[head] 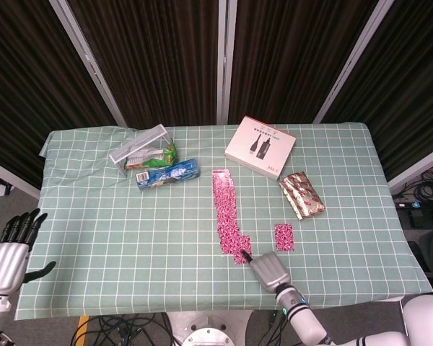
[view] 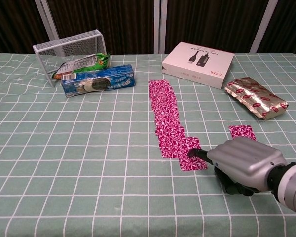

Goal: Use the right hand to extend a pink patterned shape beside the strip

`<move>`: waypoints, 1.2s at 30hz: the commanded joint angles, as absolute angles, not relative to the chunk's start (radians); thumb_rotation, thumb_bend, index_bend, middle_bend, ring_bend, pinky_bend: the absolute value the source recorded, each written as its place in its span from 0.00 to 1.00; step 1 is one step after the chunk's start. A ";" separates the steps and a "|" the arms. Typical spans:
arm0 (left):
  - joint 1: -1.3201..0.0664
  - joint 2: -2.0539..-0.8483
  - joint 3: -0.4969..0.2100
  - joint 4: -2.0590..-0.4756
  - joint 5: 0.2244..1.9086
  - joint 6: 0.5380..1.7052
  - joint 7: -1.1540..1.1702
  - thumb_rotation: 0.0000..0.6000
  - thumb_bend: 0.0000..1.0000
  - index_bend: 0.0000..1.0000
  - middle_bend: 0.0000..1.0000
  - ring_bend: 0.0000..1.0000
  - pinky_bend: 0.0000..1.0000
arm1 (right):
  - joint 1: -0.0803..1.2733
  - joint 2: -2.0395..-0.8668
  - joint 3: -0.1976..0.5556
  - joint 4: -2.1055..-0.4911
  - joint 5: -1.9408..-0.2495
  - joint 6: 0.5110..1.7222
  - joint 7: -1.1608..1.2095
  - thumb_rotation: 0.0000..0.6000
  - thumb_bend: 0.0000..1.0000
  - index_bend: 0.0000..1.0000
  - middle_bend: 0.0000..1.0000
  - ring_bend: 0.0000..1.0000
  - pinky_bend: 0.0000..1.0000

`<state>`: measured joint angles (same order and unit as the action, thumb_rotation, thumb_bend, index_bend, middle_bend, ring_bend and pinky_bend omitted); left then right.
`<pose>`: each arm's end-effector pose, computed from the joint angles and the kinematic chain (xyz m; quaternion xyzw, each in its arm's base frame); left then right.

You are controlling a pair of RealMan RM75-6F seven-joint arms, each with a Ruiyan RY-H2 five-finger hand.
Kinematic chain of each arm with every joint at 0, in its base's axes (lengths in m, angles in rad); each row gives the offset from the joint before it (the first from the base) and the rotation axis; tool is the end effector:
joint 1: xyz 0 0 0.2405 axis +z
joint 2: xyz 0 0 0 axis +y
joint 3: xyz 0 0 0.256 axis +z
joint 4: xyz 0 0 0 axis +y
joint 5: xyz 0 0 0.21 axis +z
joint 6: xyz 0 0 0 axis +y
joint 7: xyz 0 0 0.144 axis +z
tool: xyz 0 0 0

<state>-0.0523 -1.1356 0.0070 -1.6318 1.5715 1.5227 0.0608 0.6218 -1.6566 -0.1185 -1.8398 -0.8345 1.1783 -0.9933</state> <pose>-0.3039 0.1584 0.1456 -0.6176 -0.3799 -0.3796 0.5746 -0.1621 -0.1960 -0.0707 0.8345 -0.3593 0.1650 0.3837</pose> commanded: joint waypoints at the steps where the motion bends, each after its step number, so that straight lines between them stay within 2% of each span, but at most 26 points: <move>1: -0.052 -1.135 0.007 -1.634 1.573 1.523 0.065 1.00 0.15 0.02 0.00 0.00 0.07 | 0.609 -1.639 -0.135 -1.847 -0.847 1.187 -0.979 1.00 1.00 0.10 0.81 0.78 0.75; 17: -0.055 -1.138 0.012 -1.647 1.590 1.523 0.083 1.00 0.15 0.02 0.00 0.00 0.07 | 0.545 -1.533 -0.216 -1.884 -0.922 1.221 -0.918 1.00 1.00 0.10 0.81 0.78 0.75; 36: -0.056 -1.135 0.011 -1.657 1.592 1.525 0.093 1.00 0.15 0.02 0.00 0.00 0.07 | 0.498 -1.487 -0.227 -1.880 -0.951 1.213 -0.887 1.00 1.00 0.10 0.81 0.78 0.75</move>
